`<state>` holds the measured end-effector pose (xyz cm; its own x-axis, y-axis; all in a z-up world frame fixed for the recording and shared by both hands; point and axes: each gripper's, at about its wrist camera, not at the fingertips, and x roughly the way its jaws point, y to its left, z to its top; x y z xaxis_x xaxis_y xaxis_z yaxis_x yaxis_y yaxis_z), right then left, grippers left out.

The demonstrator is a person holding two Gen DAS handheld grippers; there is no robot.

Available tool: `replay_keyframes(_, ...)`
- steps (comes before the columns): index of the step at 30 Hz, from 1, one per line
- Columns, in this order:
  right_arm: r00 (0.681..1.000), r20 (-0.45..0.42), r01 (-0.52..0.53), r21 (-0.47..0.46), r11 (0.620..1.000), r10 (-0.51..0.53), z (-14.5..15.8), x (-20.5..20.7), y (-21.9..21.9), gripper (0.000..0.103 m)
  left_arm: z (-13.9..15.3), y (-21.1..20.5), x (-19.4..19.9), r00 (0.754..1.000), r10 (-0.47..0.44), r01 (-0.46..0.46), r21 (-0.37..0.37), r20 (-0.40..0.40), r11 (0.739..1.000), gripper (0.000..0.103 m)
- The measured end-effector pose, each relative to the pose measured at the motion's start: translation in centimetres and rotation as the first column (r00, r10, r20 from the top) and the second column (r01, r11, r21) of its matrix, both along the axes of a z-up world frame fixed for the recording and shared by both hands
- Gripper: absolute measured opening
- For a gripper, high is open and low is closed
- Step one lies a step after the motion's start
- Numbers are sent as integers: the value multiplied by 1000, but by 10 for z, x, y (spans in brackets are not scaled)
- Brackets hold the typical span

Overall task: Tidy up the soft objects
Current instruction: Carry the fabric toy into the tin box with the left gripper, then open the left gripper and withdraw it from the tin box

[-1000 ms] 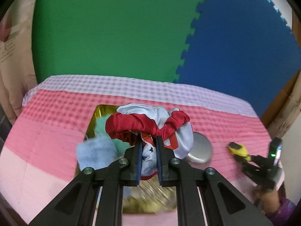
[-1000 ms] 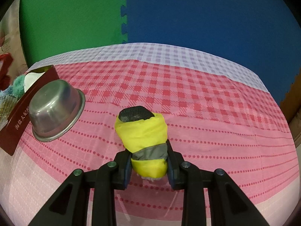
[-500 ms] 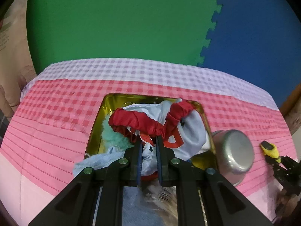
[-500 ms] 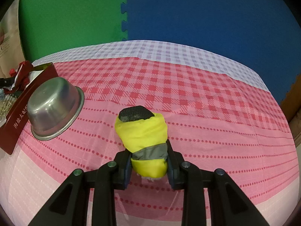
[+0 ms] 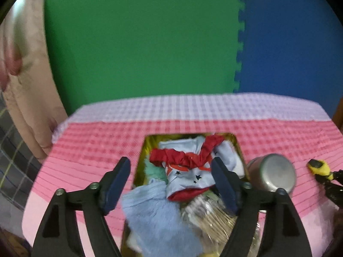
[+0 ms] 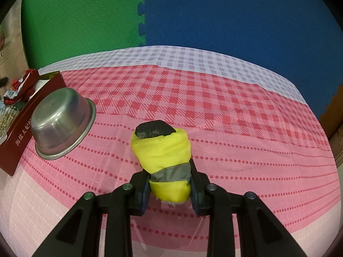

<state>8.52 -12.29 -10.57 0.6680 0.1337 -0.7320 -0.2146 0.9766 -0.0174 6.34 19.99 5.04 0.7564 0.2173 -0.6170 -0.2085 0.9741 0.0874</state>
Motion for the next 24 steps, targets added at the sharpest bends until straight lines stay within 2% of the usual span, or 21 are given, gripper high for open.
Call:
replay_keyframes(1, 1000, 0, 0, 2, 1000, 0, 0, 0, 0, 30, 7, -1, -10, 1000, 13, -13, 1, 19, 1000, 86)
replay_keyframes(3, 1000, -2, 0, 10, 1000, 0, 0, 0, -1, 30, 14, 0, -32, 998, 47, -46, -17, 45, 999, 90)
replay_keyframes(7, 1000, -6, 1, 30, 1000, 0, 0, 1, -4, 30, 8, -4, -73, 995, 100, -99, -50, 24, 994, 90)
replay_keyframes(11, 1000, -6, -10, 48, 999, 10, 3, -2, -4, 30, -11, -8, -113, 989, 144, -145, -99, -22, 984, 90)
replay_keyframes(14, 999, -13, -30, 143, 989, 32, 18, -10, 0, 30, -21, -11, -132, 988, 150, -154, -122, -34, 981, 92)
replay_keyframes(17, 993, 30, -118, 211, 970, 114, 48, -20, 24, 30, -28, -15, -142, 987, 152, -157, -129, -45, 979, 92)
replay_keyframes(20, 973, 61, -229, 272, 935, 221, 79, -29, 63, 30, -29, -13, -143, 988, 152, -155, -150, -30, 976, 93)
replay_keyframes(24, 934, 32, -346, 330, 878, 356, 92, -27, 130, 30, -35, 0, -147, 986, 165, -169, -226, -34, 959, 96)
